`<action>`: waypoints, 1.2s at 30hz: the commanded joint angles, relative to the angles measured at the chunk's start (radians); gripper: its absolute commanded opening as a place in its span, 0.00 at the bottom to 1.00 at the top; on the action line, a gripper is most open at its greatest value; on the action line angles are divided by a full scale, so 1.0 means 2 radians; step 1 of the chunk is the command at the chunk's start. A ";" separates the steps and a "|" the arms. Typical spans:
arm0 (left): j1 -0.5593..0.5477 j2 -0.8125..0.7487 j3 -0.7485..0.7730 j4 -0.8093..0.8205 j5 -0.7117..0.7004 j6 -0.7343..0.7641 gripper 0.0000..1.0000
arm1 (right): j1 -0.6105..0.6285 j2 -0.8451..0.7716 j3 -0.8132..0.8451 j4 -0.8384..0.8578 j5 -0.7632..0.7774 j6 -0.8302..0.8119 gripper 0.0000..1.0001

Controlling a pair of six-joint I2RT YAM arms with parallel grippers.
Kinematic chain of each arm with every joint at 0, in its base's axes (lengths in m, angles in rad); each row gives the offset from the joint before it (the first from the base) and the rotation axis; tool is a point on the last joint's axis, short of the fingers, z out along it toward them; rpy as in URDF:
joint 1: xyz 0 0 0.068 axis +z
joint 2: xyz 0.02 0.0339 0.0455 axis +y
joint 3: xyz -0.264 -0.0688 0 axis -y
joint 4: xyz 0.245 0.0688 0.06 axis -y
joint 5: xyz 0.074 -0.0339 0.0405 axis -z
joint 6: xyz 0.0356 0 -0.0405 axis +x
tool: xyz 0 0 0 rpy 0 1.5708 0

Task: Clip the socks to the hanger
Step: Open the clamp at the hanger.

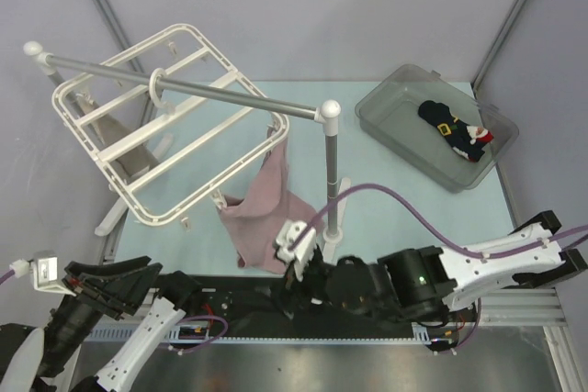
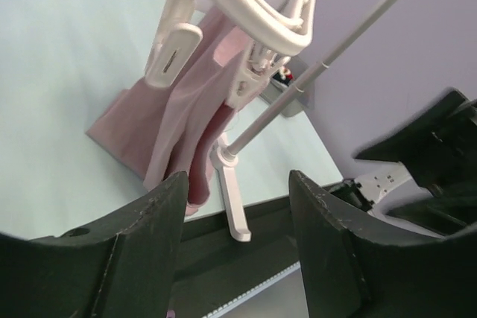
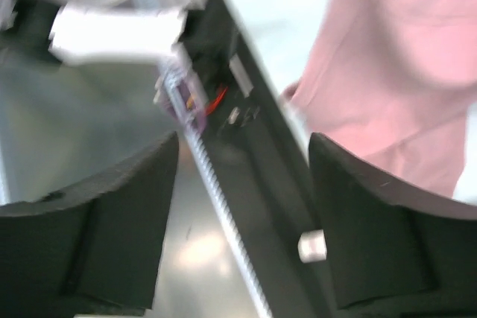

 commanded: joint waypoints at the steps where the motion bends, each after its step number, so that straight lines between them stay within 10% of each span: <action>1: -0.003 0.022 -0.018 0.072 0.039 0.005 0.61 | -0.068 -0.003 -0.022 0.160 -0.099 -0.041 0.72; 13: -0.003 0.008 -0.016 0.097 0.021 0.007 0.58 | -0.159 0.087 -0.050 0.380 -0.298 -0.172 0.57; 24: -0.003 0.010 0.032 0.059 -0.047 0.008 0.56 | -0.155 0.162 -0.059 0.532 -0.201 -0.261 0.40; 36: -0.003 0.023 0.043 0.049 -0.040 0.021 0.55 | -0.117 0.255 -0.012 0.653 -0.035 -0.353 0.52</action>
